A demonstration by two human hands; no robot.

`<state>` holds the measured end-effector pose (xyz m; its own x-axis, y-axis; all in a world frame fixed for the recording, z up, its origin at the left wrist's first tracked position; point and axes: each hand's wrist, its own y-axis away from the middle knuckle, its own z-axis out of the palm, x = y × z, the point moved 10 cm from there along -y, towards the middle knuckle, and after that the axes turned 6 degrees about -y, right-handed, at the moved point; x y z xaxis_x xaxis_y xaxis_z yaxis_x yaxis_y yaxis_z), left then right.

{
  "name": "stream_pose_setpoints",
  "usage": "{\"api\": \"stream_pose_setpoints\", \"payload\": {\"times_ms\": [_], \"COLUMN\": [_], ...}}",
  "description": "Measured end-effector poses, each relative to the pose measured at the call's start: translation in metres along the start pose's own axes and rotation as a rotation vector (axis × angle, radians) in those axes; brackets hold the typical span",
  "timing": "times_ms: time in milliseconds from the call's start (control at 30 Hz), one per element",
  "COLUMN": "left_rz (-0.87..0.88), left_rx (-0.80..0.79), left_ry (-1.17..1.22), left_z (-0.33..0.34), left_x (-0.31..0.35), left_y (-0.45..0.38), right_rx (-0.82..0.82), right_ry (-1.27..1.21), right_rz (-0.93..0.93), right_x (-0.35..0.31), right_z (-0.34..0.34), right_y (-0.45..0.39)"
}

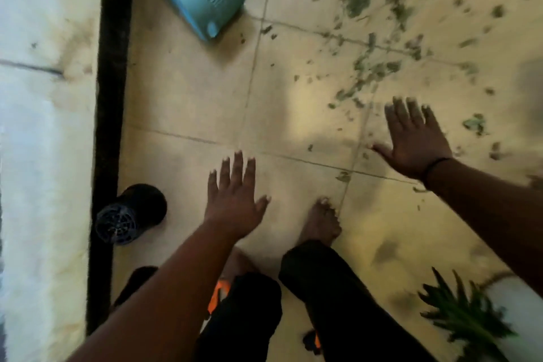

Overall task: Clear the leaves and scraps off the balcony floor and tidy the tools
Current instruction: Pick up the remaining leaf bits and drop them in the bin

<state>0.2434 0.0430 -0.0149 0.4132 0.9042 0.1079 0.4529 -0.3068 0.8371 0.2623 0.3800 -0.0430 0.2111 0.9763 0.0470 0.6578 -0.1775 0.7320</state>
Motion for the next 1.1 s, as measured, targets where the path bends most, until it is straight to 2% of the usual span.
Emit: {"api": "stream_pose_setpoints", "payload": {"times_ms": [200,367,467,600,733,800,900,967,1067,1100], "left_rz": [0.134,0.237,0.321,0.362,0.380,0.361,0.337,0.330,0.333,0.337], "left_rx": [-0.065,-0.094,-0.109,-0.136,-0.155,-0.162,-0.137,-0.087,0.058,0.121], "left_ry": [-0.151,-0.306,-0.381,-0.484,-0.577,-0.569,-0.541,-0.539,-0.499,-0.488], "left_z": [-0.060,-0.088,-0.099,-0.106,-0.108,-0.103,-0.092,-0.085,-0.081,-0.079], "left_x": [0.065,0.083,0.092,0.089,0.083,0.076,0.068,0.064,0.062,0.060], "left_y": [0.051,0.028,0.005,-0.030,-0.059,-0.077,-0.108,-0.131,-0.163,-0.173], "right_rx": [-0.191,-0.293,-0.273,-0.328,-0.276,-0.273,-0.224,-0.174,-0.092,-0.091], "right_ry": [-0.215,-0.383,-0.582,-0.904,-0.834,-0.885,-0.980,-1.000,-1.232,-1.314], "right_rz": [0.129,0.332,0.525,0.715,0.765,0.719,0.784,0.936,1.391,1.485], "right_x": [0.046,0.055,0.059,0.032,-0.007,-0.036,-0.061,-0.060,-0.054,-0.056], "right_z": [0.040,0.078,0.089,0.120,0.128,0.131,0.153,0.182,0.238,0.259], "right_y": [0.147,0.209,0.230,0.236,0.213,0.188,0.156,0.144,0.154,0.150]}}
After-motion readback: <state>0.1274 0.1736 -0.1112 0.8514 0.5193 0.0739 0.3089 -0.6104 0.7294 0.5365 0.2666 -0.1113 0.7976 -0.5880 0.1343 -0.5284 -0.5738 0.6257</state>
